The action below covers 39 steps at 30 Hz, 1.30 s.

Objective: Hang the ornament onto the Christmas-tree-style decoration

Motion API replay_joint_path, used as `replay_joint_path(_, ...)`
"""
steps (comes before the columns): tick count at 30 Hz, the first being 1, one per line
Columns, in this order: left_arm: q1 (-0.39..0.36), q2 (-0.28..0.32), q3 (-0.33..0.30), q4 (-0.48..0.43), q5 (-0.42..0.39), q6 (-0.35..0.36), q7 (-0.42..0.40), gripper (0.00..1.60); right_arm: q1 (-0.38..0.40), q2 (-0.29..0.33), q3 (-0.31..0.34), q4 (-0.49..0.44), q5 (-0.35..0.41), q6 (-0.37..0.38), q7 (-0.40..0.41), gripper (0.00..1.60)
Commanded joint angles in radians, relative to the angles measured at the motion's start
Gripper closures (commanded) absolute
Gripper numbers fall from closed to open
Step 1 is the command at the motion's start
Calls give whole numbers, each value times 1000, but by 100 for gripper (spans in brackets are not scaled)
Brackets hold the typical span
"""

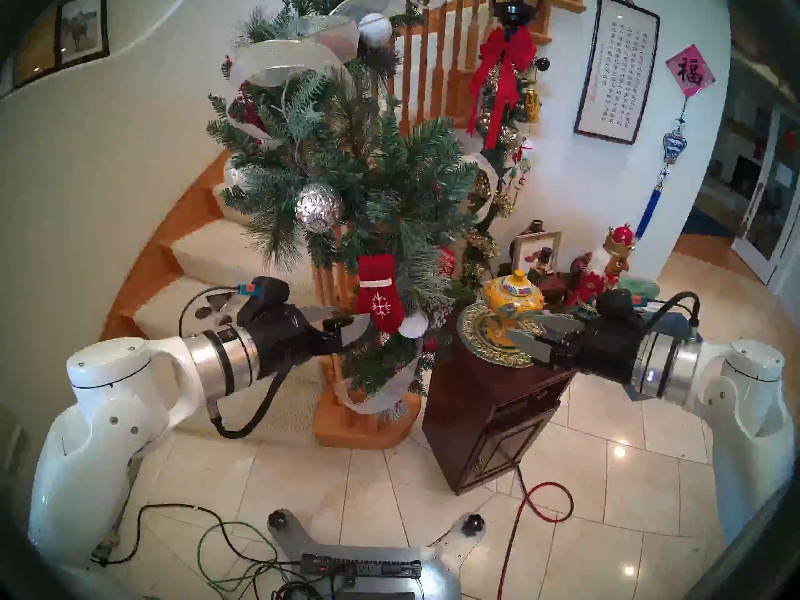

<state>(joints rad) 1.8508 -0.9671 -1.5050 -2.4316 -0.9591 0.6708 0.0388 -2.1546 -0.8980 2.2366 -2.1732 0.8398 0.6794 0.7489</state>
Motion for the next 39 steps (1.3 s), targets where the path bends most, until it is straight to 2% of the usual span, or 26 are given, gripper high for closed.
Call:
replay_joint_path(1, 26, 34, -24, -12, 38, -86, -85, 0, 5, 2, 6, -2, 1, 0, -1, 0)
replay_joint_path(12, 106, 62, -69, -12, 89, -191, -192, 0, 5, 2, 6, -2, 1, 0, -1, 0)
replay_joint_path(21, 165, 66, -96, -12, 122, -260, -240, 0, 5, 2, 6, -2, 1, 0, -1, 0)
replay_joint_path(32, 240, 62, -129, -12, 168, -348, -282, 0, 5, 2, 5, -2, 0, 0, -1, 0)
replay_joint_path(39, 306, 45, -141, -12, 212, -394, -269, 0, 5, 2, 6, -2, 0, 0, -1, 0)
